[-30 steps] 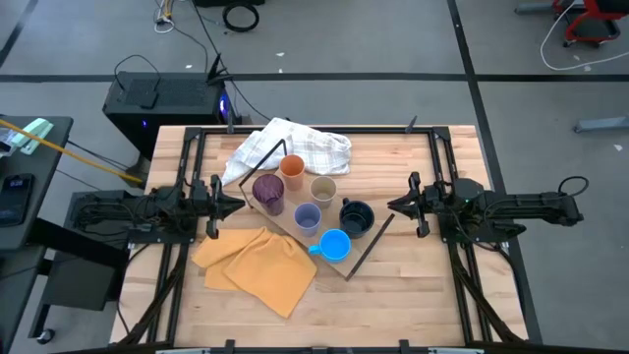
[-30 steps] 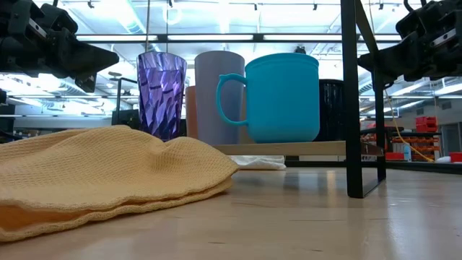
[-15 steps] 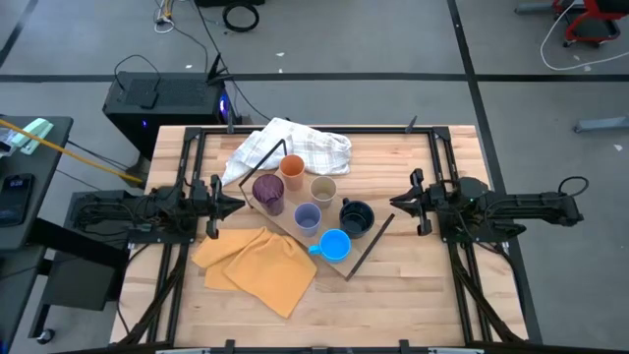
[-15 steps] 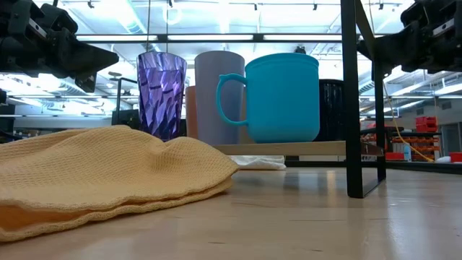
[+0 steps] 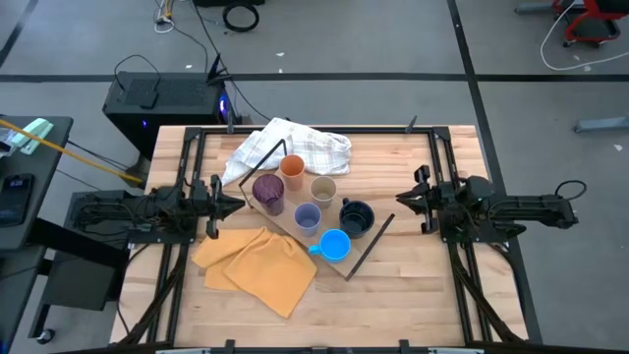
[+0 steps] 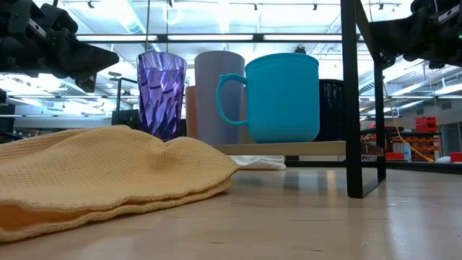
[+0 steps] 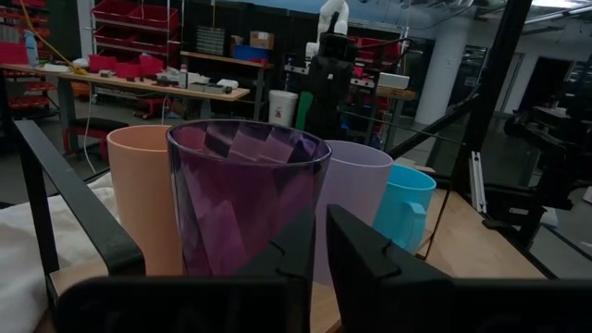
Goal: Stack small to large cups/mugs on shelf
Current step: Return to Home Position
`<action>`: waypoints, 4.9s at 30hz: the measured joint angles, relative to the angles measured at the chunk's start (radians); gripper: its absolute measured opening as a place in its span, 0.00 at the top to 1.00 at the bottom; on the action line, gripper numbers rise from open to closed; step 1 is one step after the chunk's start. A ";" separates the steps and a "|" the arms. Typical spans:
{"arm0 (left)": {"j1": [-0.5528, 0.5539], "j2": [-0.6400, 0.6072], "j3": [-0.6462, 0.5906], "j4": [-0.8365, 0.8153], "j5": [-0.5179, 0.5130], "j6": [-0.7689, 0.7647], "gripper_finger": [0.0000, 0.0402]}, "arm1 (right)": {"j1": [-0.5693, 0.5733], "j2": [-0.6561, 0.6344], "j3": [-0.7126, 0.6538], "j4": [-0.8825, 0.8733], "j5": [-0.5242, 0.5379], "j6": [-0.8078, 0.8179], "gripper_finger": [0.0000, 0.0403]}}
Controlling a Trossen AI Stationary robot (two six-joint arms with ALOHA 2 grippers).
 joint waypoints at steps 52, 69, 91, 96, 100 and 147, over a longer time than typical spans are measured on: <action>0.000 0.000 0.000 0.000 0.000 0.000 0.93 | -0.008 -0.101 0.084 -0.300 0.014 -0.027 0.89; 0.000 0.000 0.000 0.000 0.000 0.000 0.91 | -0.008 -0.101 0.025 -0.194 0.014 -0.019 0.89; 0.000 0.000 0.000 0.000 0.000 0.000 0.90 | -0.008 -0.101 0.021 -0.201 0.025 -0.011 0.89; 0.000 0.000 0.000 0.000 0.000 0.000 0.91 | -0.008 -0.101 0.021 -0.227 0.025 -0.030 0.89; 0.000 0.000 0.000 0.000 0.000 0.000 0.93 | -0.008 -0.101 0.020 -0.229 0.025 -0.033 0.89; 0.000 0.000 0.000 0.000 0.000 0.000 0.92 | -0.008 -0.101 0.018 -0.333 0.025 0.042 0.89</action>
